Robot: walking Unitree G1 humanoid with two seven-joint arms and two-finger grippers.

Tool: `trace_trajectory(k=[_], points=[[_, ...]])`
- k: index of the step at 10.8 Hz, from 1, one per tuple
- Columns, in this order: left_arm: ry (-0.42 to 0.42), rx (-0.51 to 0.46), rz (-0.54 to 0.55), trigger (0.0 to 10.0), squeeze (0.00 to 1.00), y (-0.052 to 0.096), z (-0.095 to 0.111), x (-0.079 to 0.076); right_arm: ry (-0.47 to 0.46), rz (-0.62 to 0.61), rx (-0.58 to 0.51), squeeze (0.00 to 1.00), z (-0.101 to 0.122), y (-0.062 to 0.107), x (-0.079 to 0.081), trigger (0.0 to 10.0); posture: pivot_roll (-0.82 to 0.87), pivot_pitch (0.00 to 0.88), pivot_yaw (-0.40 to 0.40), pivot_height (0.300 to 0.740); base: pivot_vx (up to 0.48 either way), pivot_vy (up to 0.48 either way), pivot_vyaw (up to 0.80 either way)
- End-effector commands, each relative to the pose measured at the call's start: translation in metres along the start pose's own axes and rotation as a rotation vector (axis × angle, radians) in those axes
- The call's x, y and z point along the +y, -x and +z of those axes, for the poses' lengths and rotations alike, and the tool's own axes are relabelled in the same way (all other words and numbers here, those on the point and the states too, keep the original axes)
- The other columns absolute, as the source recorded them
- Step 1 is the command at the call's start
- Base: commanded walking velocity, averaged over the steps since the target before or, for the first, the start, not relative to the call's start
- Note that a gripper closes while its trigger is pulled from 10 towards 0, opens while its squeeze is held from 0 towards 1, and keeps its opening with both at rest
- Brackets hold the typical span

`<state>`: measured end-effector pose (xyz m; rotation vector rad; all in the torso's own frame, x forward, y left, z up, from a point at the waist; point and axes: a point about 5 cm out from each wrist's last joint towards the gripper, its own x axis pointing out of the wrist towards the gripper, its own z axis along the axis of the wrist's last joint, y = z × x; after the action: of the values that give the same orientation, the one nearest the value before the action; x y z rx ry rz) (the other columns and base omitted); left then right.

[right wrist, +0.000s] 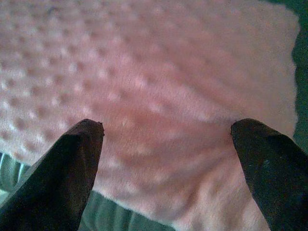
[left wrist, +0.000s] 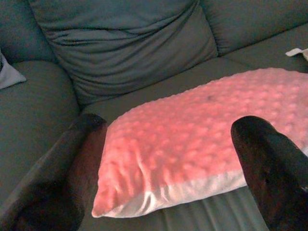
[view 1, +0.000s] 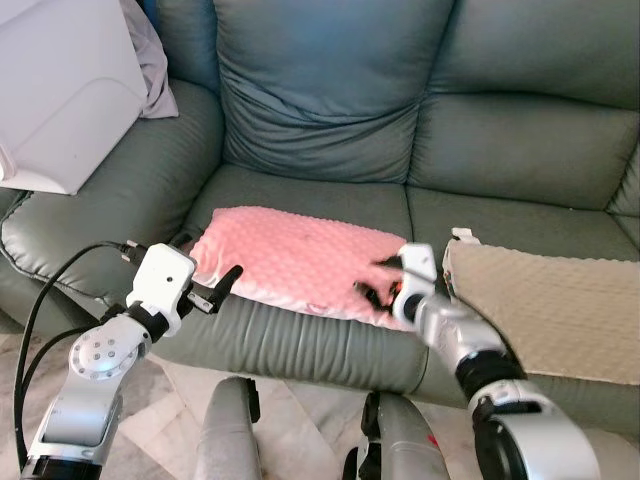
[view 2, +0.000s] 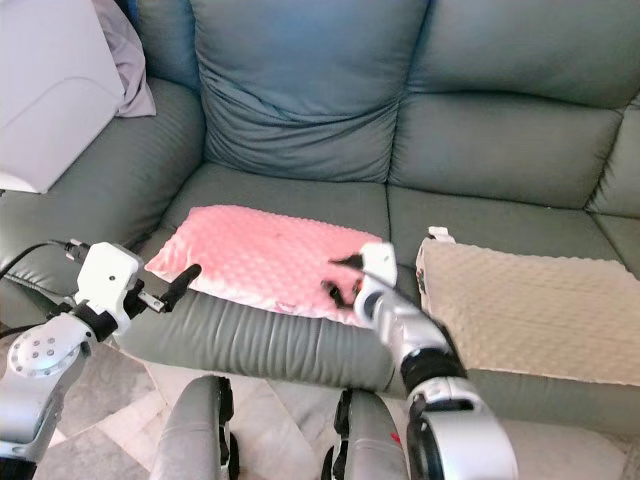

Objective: Move the pillow to the sofa

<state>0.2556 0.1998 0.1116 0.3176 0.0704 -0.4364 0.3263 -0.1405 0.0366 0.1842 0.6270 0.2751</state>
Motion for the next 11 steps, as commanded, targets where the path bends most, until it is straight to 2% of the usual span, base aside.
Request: trace_trajectory(k=[1,4,6,7,11], points=[[-0.008,-0.008,0.003,10.0,0.0,0.0,0.003,0.005,0.021,-0.005,-0.04,1.0,0.01,0.0,-0.001,10.0,0.11,0.076,-0.034,0.627,0.0,0.0,0.0],[0.016,-0.04,0.037,10.0,0.0,-0.014,0.007,0.007,0.08,0.029,-0.249,1.0,0.034,0.009,0.01,10.0,0.07,0.013,-0.044,0.627,0.0,0.0,0.0],[0.05,-0.059,0.08,10.0,0.0,-0.027,0.008,0.006,0.106,0.067,-0.434,1.0,0.037,0.032,0.028,10.0,0.03,0.0,-0.035,0.627,0.0,0.0,0.0],[0.069,-0.063,0.085,10.0,0.0,-0.03,0.007,0.003,0.118,0.077,-0.477,0.0,0.031,0.042,0.034,10.0,0.02,0.0,-0.031,0.627,0.0,0.0,0.0],[0.069,-0.063,0.085,10.0,0.0,-0.03,0.007,0.003,0.118,0.077,-0.477,0.0,0.031,0.042,0.034,10.0,0.02,0.0,-0.031,0.627,0.0,0.0,0.0]])
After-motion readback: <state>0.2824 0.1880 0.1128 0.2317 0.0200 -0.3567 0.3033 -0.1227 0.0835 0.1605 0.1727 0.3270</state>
